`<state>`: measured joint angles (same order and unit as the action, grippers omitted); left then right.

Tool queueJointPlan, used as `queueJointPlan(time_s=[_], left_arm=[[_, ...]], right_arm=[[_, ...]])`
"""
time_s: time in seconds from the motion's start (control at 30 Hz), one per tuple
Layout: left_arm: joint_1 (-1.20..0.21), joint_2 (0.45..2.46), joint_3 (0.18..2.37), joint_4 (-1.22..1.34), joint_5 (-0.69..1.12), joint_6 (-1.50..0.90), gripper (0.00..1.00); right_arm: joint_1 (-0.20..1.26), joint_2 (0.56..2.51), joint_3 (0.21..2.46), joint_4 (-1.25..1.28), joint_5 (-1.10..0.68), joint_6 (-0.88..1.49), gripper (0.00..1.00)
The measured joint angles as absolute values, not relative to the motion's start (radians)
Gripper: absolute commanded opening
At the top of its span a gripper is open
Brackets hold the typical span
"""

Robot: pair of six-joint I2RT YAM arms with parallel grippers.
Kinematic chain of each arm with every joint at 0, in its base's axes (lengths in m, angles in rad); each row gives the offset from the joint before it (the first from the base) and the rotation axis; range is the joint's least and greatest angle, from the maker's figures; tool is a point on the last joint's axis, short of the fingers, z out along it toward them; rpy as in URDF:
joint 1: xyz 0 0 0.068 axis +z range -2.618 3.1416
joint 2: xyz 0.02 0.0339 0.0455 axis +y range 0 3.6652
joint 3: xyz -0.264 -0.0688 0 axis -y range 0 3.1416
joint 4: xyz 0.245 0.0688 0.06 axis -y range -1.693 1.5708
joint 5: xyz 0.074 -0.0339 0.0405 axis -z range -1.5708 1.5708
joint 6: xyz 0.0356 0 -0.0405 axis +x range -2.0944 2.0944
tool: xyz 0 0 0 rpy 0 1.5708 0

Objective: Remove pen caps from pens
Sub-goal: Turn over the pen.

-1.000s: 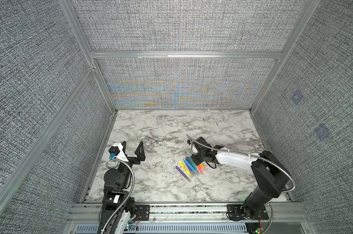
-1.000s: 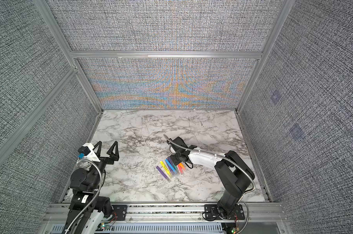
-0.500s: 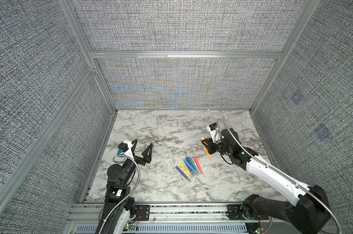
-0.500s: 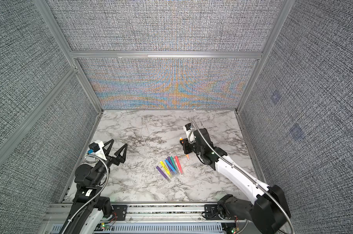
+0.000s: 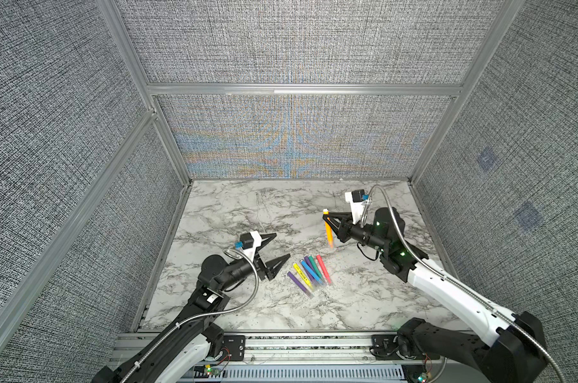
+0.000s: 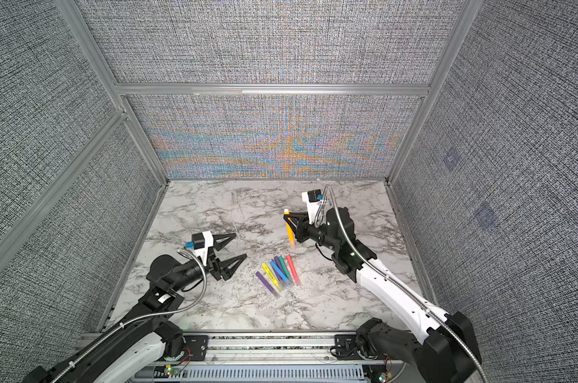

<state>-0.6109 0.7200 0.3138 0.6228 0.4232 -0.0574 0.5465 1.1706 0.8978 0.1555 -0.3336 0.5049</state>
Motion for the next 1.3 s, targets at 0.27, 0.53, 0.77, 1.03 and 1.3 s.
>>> queueJointPlan(time_s=[0.27,0.53,0.77,1.03,1.3], left_arm=[[-0.849,0.889,0.259,0.848,-0.029,0.609,0.91],[-0.961,1.51,0.432,1.39,-0.222,1.273,0.86],[-1.037,1.656,0.569,1.536,-0.223,1.428,0.8],[-1.069,1.743,0.659,1.568,-0.194,1.504,0.49],[-1.076,1.736,0.658,1.585,-0.176,1.498,0.28]], right_arm=[[0.542,1.292,1.218,-0.229,-0.329,0.492,0.01],[0.519,1.289,1.217,-0.39,-0.363,0.554,0.0],[0.515,1.197,1.118,-0.354,-0.419,0.668,0.0],[0.506,1.16,1.058,-0.32,-0.456,0.711,0.0],[0.498,1.122,1.039,-0.312,-0.483,0.735,0.0]])
